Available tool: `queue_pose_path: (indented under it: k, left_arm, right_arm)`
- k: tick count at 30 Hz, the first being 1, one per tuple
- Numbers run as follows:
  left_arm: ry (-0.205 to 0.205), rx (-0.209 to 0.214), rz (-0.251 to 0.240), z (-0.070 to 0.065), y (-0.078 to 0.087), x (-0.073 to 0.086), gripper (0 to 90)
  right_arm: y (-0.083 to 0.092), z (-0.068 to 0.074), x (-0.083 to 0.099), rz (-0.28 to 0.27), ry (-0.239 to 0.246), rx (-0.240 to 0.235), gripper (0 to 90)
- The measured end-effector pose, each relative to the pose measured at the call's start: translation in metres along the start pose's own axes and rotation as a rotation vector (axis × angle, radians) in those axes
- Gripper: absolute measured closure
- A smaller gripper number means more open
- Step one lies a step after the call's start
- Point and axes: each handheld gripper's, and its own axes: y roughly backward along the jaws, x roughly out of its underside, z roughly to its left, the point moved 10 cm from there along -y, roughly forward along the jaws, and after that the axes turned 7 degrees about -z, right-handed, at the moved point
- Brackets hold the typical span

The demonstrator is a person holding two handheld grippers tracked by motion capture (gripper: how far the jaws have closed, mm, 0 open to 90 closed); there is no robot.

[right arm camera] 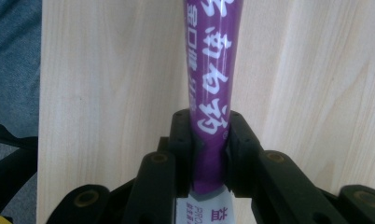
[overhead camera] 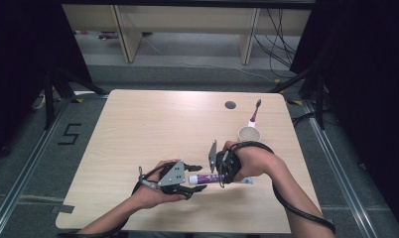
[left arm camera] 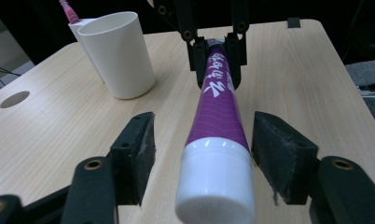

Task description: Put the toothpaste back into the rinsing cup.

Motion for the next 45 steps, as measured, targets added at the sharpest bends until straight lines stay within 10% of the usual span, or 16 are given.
queue_pose_path:
  k: [23,45]
  left_arm:
    - [-0.033,0.056,0.03,-0.004,-0.007,0.007,65.8]
    - [-0.035,0.054,0.018,-0.001,0.0,0.0,68.4]
  right_arm:
    - [0.006,0.001,-0.017,-0.01,0.053,0.011,75.7]
    - [0.01,-0.001,-0.024,-0.041,0.061,0.003,70.5]
